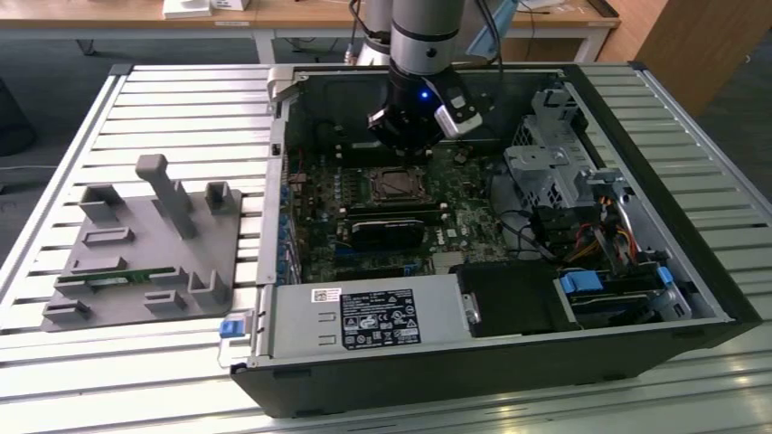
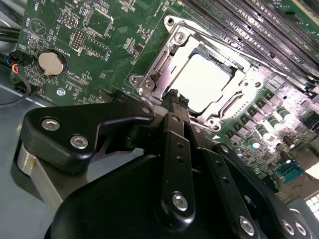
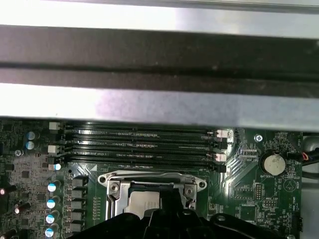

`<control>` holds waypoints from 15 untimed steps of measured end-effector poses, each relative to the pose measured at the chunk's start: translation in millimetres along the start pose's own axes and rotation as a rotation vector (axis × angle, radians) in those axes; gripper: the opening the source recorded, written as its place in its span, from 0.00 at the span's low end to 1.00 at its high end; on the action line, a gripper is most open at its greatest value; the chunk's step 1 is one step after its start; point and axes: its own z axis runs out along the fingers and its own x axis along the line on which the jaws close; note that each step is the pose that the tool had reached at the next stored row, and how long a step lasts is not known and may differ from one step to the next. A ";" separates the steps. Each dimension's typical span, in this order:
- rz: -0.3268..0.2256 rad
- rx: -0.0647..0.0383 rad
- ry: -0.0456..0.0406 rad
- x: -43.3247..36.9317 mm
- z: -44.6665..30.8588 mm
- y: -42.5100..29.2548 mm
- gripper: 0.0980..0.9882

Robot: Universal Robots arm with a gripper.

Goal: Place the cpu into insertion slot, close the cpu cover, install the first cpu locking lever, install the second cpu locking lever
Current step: 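Install the second cpu locking lever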

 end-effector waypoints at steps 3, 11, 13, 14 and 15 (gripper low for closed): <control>0.000 0.000 0.0000 0.1 -0.1 -2.6 0.01; 0.000 0.000 0.0000 0.2 -0.2 -5.9 0.01; 0.000 0.000 0.0000 0.1 -0.3 -6.7 0.01; 0.000 0.000 0.0000 0.2 -0.3 -7.3 0.01; 0.000 0.000 0.0000 0.2 -0.3 -8.1 0.01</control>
